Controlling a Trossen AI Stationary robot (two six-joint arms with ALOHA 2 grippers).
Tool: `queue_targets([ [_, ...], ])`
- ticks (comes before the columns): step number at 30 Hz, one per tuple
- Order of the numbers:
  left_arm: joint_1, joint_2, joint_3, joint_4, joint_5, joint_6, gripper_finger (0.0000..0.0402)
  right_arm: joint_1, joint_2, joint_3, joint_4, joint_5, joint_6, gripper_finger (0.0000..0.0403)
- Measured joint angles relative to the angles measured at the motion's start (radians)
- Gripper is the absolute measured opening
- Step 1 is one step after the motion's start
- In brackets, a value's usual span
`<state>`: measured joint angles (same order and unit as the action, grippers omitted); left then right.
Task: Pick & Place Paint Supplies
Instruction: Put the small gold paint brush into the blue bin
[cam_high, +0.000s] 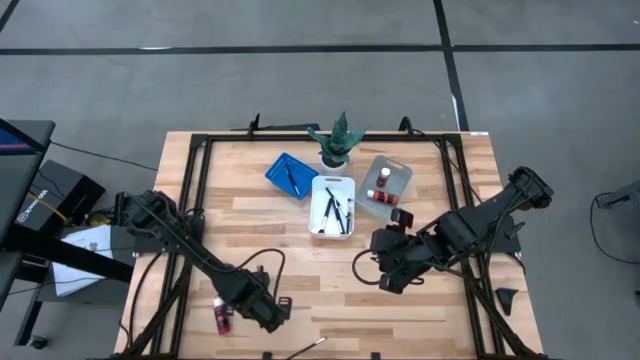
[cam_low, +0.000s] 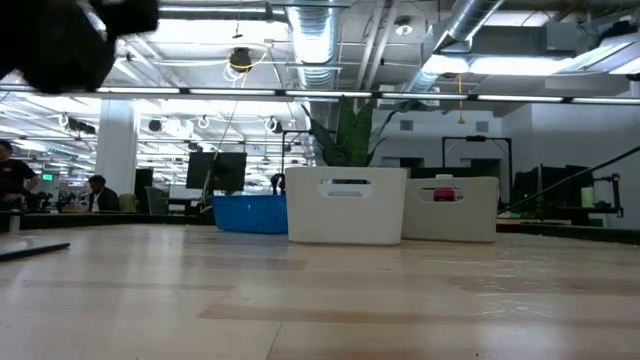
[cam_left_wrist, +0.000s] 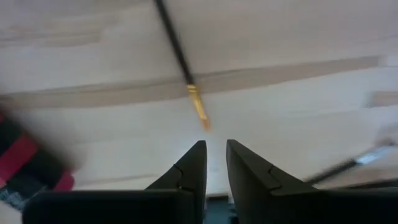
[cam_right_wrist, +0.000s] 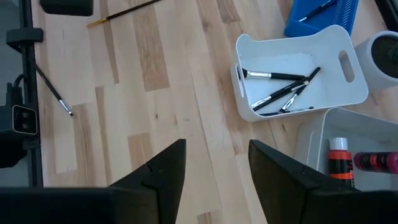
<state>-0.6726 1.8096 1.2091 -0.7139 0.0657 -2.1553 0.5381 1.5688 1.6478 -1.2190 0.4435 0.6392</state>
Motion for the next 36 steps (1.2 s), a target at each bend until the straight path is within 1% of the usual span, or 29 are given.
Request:
queue_targets([
  [4,-0.005,0.001,-0.038,0.082,0.024,0.0,0.0057,0.0,0.0,0.0,-0.005,0.0,0.0,0.017],
  [7,-0.005,0.001,-0.051,0.062,0.025,0.0,0.0057,0.0,0.0,0.0,-0.008,0.0,0.005,0.017],
  [8,-0.005,0.009,-0.054,0.079,0.031,0.001,0.0057,0.0,0.0,0.0,-0.008,0.0,0.005,0.017],
  [10,-0.005,0.03,-0.062,0.121,0.077,0.0,0.0057,0.0,0.0,0.0,-0.011,0.001,0.005,0.017],
  [11,-0.006,0.036,-0.065,0.112,0.083,0.0,0.0057,0.0,0.0,0.0,-0.015,0.001,0.006,0.017],
  [16,-0.007,0.066,-0.063,0.137,0.091,-0.015,0.0057,0.004,0.0,0.0,-0.023,0.003,0.015,0.017],
  [20,-0.002,0.08,-0.062,0.199,0.091,-0.018,0.0057,0.004,0.0,0.0,-0.026,0.003,0.015,0.017],
  [28,0.014,0.086,-0.062,0.161,0.075,-0.018,0.0057,0.004,0.0,0.0,-0.025,0.003,0.009,0.017],
  [36,0.03,0.089,-0.062,0.168,0.067,-0.017,0.0056,0.012,0.0,0.0,-0.026,0.003,0.008,0.017],
])
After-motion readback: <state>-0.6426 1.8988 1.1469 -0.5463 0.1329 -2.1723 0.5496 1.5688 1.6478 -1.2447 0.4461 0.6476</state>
